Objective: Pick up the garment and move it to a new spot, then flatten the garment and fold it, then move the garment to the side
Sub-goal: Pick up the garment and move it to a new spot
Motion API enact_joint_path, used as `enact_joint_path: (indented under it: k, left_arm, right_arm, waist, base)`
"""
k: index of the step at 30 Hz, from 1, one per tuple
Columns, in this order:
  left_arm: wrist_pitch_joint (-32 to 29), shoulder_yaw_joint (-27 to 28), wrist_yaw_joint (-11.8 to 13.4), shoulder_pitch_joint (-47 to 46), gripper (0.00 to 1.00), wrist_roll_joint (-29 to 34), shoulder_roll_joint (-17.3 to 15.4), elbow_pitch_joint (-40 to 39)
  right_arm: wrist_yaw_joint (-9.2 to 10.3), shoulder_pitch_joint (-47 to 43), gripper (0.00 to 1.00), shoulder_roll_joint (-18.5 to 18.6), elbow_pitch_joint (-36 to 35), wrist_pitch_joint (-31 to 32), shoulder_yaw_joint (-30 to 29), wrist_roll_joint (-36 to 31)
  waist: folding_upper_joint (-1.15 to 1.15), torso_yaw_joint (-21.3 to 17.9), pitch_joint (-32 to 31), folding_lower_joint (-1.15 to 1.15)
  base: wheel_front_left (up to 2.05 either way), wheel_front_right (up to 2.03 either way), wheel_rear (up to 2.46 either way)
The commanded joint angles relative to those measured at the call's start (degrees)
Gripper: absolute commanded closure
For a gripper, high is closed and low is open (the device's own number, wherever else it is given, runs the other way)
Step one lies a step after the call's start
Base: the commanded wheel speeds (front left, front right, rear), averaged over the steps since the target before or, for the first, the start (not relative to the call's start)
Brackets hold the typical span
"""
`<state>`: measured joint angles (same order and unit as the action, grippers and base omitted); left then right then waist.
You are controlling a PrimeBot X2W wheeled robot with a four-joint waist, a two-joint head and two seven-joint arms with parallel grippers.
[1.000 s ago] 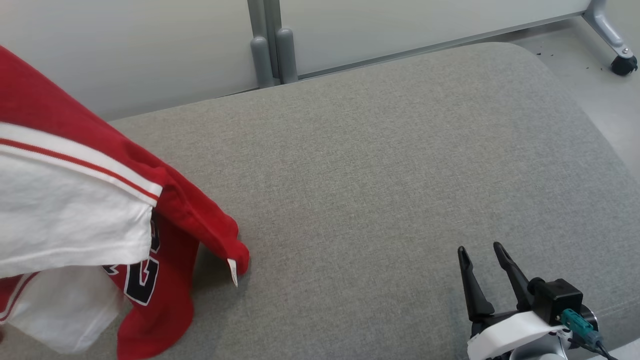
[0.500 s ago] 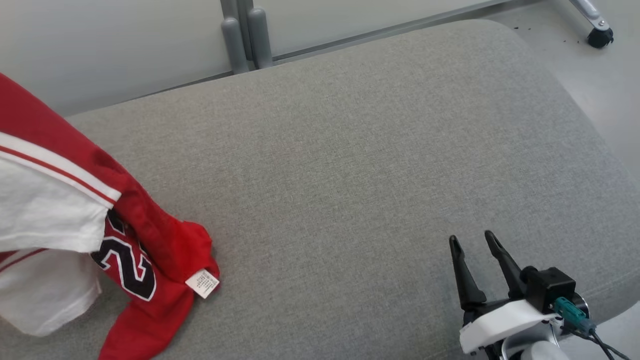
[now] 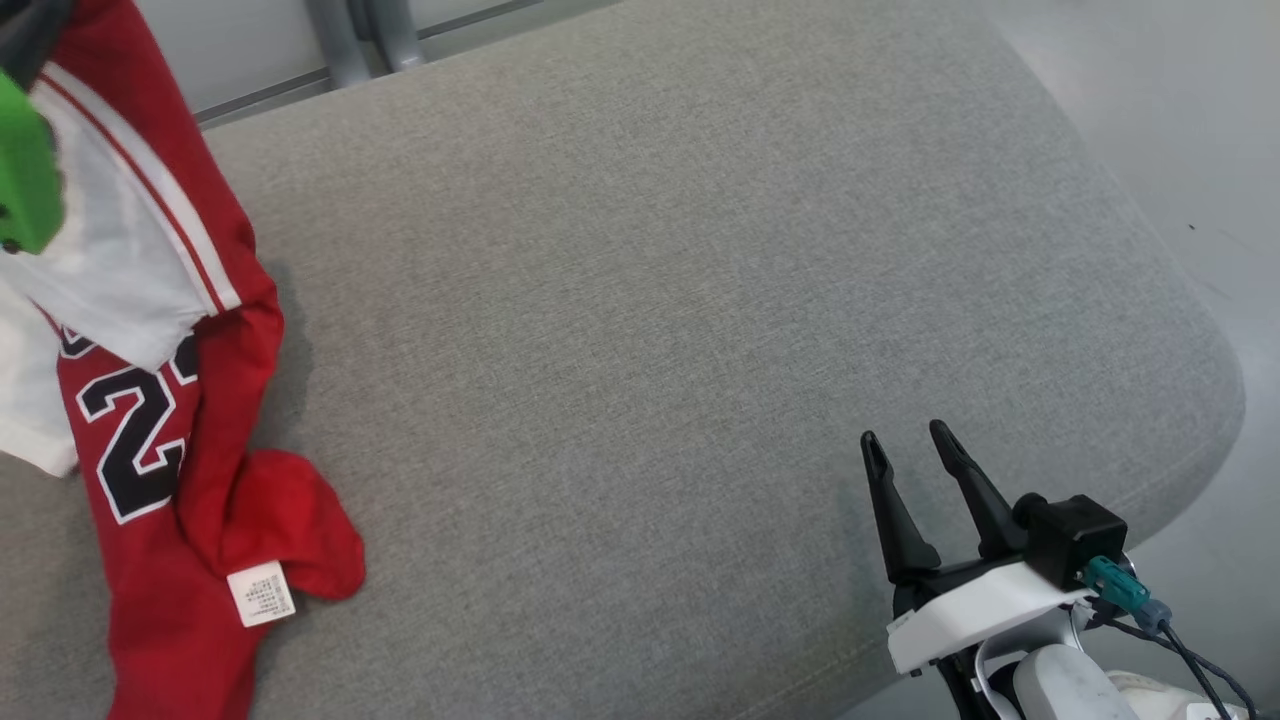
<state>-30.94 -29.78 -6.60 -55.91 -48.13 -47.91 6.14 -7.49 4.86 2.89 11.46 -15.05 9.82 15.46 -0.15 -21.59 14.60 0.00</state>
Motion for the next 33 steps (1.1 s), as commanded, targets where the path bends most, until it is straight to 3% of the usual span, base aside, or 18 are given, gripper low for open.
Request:
enact_joint_path:
  k: [1,8,13,18,24,31,32,33]
  left_arm:
    - [1.5,-2.0,-0.4,-1.7,1.00,1.7,1.6,1.6]
    - [18.4,-19.9,-0.8,-7.0,1.00,8.3,9.3,6.5]
    - [26.9,-31.7,-0.9,-8.6,1.00,5.0,18.7,10.1]
    - [32.3,-39.9,-0.8,-10.5,1.00,-1.1,27.3,11.6]
    - [32.6,-43.4,-0.8,-11.1,1.00,-6.0,34.7,9.8]
    - [31.0,-43.5,-0.8,-6.5,1.00,-2.9,37.5,14.0]
    - [31.0,-43.5,-0.8,-5.6,0.99,-2.6,37.9,15.3]
    - [31.5,-43.6,-0.8,-4.4,0.85,-1.9,38.6,18.5]
  right_arm:
    - [0.00,0.3,0.00,0.0,0.2,-0.2,0.3,0.6]
    - [0.00,-0.2,0.00,0.0,0.4,-0.2,1.3,1.9]
    - [-0.01,-1.8,0.00,0.0,0.8,-0.2,1.6,1.3]
    - [0.00,-3.2,0.00,0.1,1.1,-0.2,3.0,0.8]
    - [0.00,-3.5,0.00,0.1,1.3,-0.2,3.6,0.6]
    - [0.00,-3.0,0.00,0.1,1.0,-0.2,5.0,1.6]
    - [0.00,-3.1,0.00,0.1,0.9,-0.2,5.0,1.9]
    - [0.00,-3.4,0.00,0.1,0.9,-0.2,5.1,2.2]
  waist:
    - [0.15,-3.7,3.1,0.00]
    - [0.15,-7.1,3.0,0.00]
    - [0.15,-7.2,1.4,0.00]
    - [0.15,-7.0,-0.8,0.00]
    - [0.15,-6.9,-1.9,0.00]
    - [0.15,-8.1,-1.4,0.00]
    - [0.15,-8.3,-1.2,0.00]
    - [0.15,-8.4,-0.7,0.00]
  base:
    - [0.00,0.00,0.00]
    - [0.00,0.00,0.00]
    - [0.00,0.00,0.00]
    - [0.00,0.00,0.00]
    - [0.00,0.00,0.00]
    - [0.00,0.00,0.00]
    - [0.00,0.00,0.00]
    - [0.00,0.00,0.00]
